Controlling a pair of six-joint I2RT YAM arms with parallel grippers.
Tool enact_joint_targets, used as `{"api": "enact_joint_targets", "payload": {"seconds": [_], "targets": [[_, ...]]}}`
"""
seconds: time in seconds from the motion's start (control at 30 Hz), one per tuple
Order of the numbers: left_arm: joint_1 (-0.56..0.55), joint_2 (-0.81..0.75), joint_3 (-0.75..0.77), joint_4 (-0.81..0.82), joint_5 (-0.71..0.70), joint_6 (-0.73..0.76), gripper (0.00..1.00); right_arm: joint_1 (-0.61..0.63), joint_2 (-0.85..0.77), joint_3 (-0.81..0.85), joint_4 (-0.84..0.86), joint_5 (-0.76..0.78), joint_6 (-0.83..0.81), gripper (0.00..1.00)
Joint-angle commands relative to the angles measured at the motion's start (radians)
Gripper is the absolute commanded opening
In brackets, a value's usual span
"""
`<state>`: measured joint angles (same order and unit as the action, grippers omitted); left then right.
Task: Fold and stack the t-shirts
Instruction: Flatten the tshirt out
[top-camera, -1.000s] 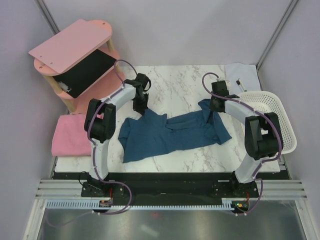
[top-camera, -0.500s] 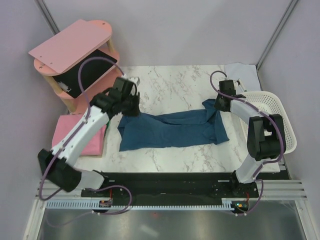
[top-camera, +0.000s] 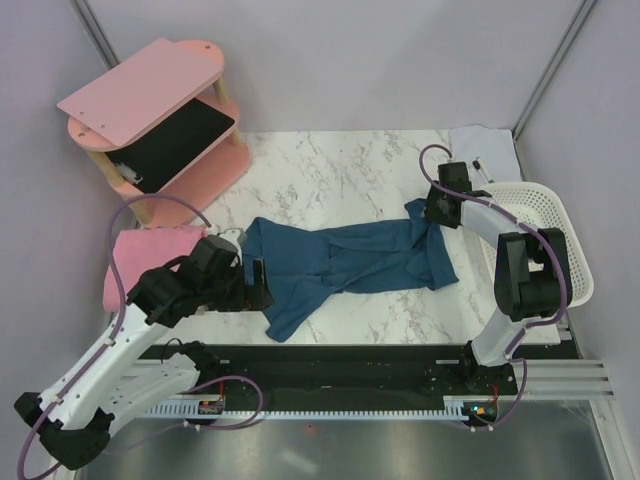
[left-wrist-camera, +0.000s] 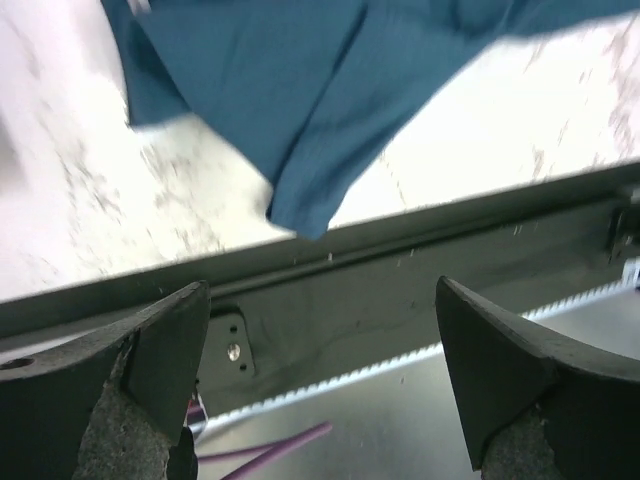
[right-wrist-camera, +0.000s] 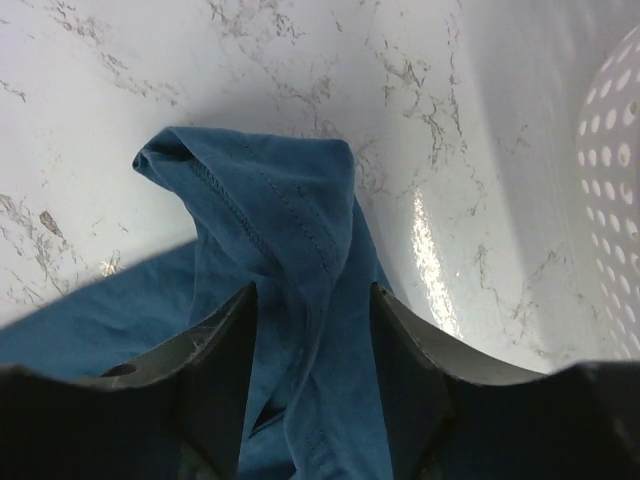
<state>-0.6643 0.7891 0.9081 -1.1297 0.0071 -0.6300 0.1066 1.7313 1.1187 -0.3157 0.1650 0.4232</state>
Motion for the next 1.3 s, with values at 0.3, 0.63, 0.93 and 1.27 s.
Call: {"api": "enact_joint_targets", "payload": {"seconds": [0.3,0.63,0.93,1.27], "targets": [[0.193,0.568,0.244,0.387,-0.099,0.16,0.99,-0.007,-0.029,0.02,0.003,-0.03,-0.017,0.84],[0.41,0.877,0.273,0.608,0.194,0.239,0.88,-0.012,-0.084,0.0,0.027,-0.07,-0.015,0.98],[0.419,1.013,0.244,0.712,0.235,0.217,0.78,-0.022,-0.187,-0.023,0.03,-0.085,-0.021,0.98],[0.419,0.938,0.207,0.728,0.249,0.214,0.02,-0.027,-0.191,-0.033,0.027,-0.133,-0.014,0.98]]}}
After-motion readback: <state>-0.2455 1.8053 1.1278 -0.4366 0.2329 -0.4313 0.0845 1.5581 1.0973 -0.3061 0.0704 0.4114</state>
